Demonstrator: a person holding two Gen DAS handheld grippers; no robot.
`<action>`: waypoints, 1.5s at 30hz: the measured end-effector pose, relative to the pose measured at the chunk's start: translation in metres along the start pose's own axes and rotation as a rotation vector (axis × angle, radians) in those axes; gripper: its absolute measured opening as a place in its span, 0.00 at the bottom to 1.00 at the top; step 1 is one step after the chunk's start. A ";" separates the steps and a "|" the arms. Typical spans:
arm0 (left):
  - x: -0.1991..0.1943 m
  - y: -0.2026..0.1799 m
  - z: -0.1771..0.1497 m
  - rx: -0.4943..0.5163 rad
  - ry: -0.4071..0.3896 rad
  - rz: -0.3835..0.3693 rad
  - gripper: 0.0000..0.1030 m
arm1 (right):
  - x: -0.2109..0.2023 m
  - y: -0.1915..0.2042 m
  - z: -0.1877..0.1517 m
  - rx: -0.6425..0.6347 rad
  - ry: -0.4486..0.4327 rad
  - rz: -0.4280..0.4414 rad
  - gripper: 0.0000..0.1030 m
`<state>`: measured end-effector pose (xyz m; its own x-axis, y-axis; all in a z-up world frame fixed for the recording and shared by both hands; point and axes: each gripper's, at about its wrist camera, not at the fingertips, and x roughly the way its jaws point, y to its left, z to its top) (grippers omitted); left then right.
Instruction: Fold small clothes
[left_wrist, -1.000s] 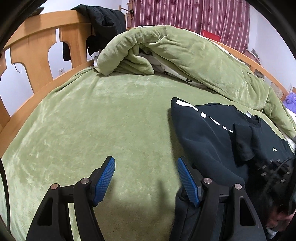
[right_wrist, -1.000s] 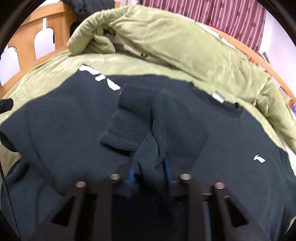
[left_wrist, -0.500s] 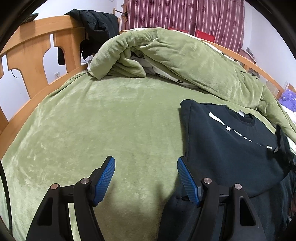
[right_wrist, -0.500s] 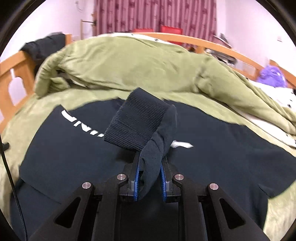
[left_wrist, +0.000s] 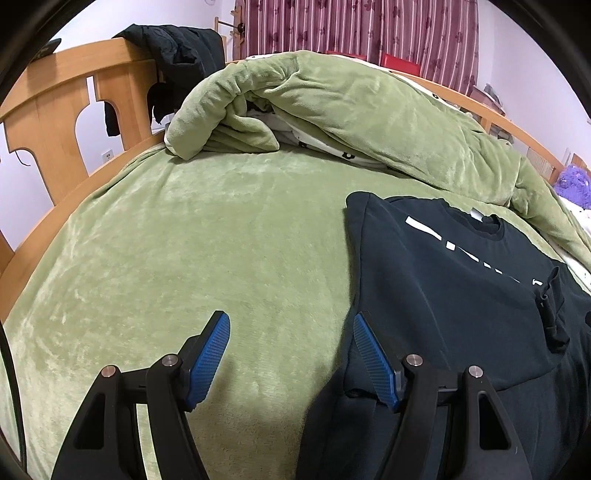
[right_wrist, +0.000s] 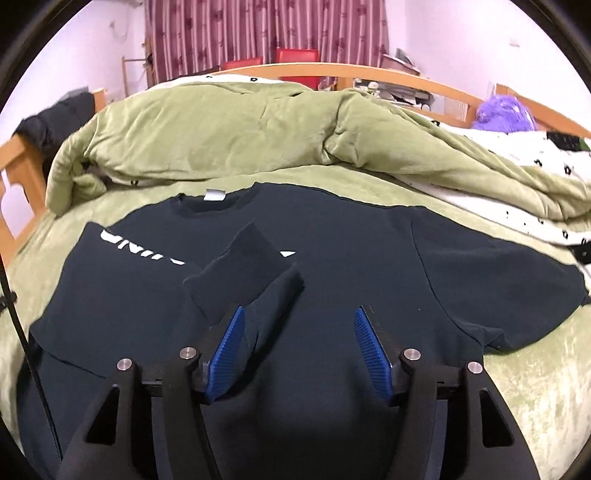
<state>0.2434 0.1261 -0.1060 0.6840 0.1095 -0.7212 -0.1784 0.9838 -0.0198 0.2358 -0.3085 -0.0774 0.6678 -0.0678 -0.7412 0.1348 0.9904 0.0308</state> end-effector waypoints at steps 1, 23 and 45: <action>0.000 0.000 0.000 0.000 -0.001 0.000 0.66 | 0.002 0.002 0.000 -0.002 0.005 0.009 0.59; 0.002 -0.013 0.003 0.028 -0.004 -0.003 0.66 | 0.036 0.030 0.008 -0.092 0.034 -0.051 0.22; -0.009 -0.036 0.000 0.070 -0.015 -0.008 0.66 | 0.060 -0.015 -0.036 -0.068 0.174 -0.135 0.49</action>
<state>0.2436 0.0894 -0.0990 0.6955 0.1036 -0.7110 -0.1238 0.9920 0.0234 0.2471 -0.3227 -0.1463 0.5101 -0.1848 -0.8400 0.1612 0.9799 -0.1177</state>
